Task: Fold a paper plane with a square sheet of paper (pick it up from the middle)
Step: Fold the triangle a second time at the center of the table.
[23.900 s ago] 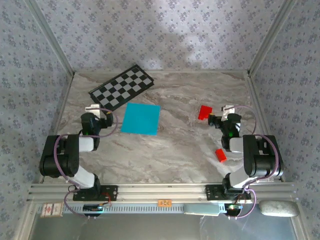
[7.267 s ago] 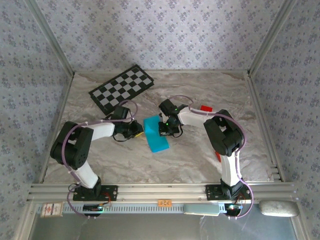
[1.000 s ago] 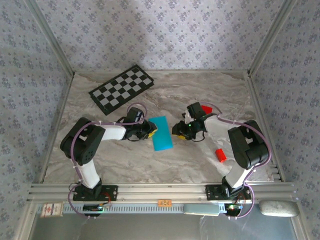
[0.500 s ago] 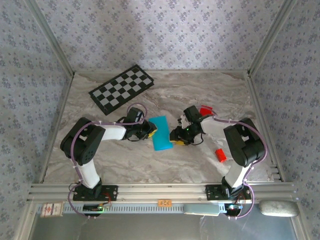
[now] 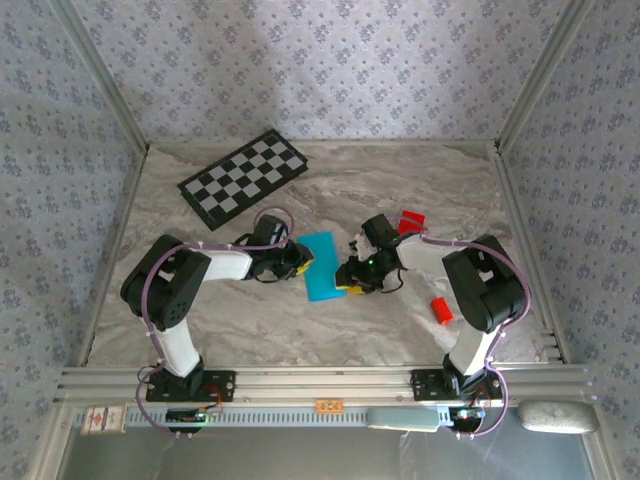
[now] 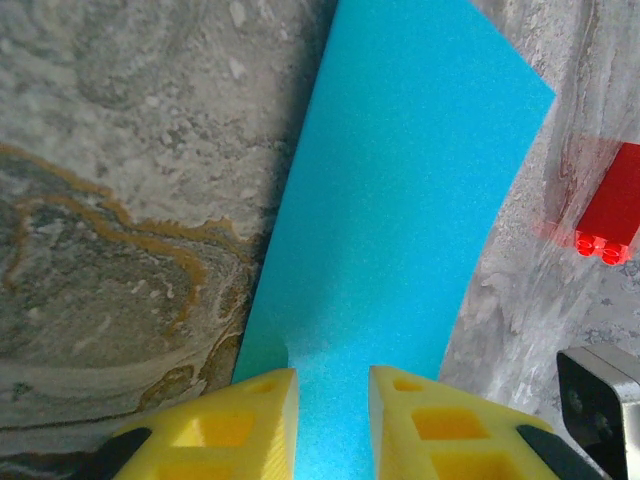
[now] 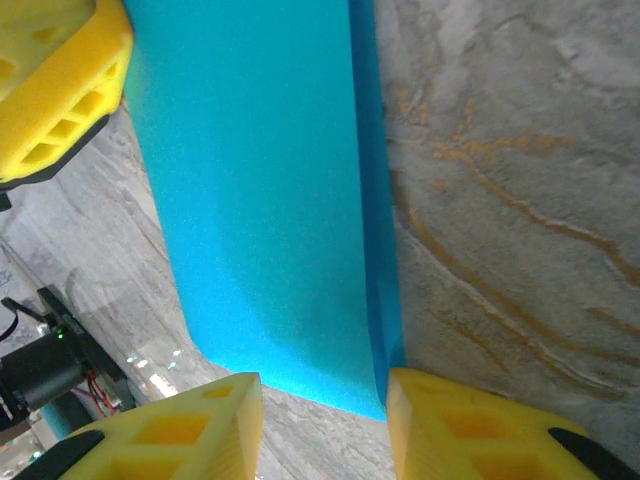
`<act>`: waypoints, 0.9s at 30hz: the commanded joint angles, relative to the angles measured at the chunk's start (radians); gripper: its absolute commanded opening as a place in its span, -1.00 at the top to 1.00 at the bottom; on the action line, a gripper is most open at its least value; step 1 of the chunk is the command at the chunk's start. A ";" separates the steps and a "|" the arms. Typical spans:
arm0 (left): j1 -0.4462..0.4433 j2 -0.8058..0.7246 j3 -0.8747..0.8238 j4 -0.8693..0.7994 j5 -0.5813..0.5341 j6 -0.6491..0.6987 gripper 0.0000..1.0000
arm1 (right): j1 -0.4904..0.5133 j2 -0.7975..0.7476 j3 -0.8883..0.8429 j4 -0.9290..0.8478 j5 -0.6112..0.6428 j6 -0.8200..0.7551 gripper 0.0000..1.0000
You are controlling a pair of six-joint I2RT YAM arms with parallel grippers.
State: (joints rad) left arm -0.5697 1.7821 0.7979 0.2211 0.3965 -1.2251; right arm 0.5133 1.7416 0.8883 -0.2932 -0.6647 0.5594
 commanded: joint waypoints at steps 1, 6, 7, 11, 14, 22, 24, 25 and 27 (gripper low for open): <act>-0.007 0.053 -0.013 -0.095 -0.021 -0.013 0.50 | 0.004 0.009 -0.010 0.012 -0.047 -0.015 0.24; -0.007 0.057 -0.014 -0.095 -0.019 -0.010 0.51 | -0.014 -0.006 -0.034 0.082 -0.079 0.010 0.26; -0.007 0.059 -0.014 -0.095 -0.019 -0.008 0.51 | -0.019 -0.008 -0.043 0.104 -0.091 0.018 0.26; -0.007 0.060 -0.014 -0.096 -0.019 -0.004 0.51 | -0.035 -0.009 -0.064 0.170 -0.123 0.036 0.26; -0.007 0.062 -0.014 -0.097 -0.018 -0.004 0.51 | -0.038 -0.010 -0.070 0.199 -0.135 0.037 0.26; -0.007 0.066 -0.013 -0.097 -0.015 -0.001 0.52 | -0.053 -0.028 -0.125 0.312 -0.166 0.045 0.17; -0.007 0.069 -0.010 -0.097 -0.015 0.001 0.52 | -0.053 -0.028 -0.123 0.303 -0.154 0.015 0.12; -0.007 0.070 -0.009 -0.097 -0.015 0.001 0.52 | -0.057 -0.026 -0.118 0.294 -0.143 0.003 0.10; -0.007 0.071 -0.009 -0.097 -0.013 0.001 0.52 | -0.062 -0.010 -0.105 0.292 -0.152 -0.007 0.08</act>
State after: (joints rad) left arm -0.5694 1.7863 0.8021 0.2161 0.4000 -1.2247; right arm 0.4622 1.7409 0.7727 -0.0162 -0.8021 0.5880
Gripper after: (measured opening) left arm 0.242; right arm 0.458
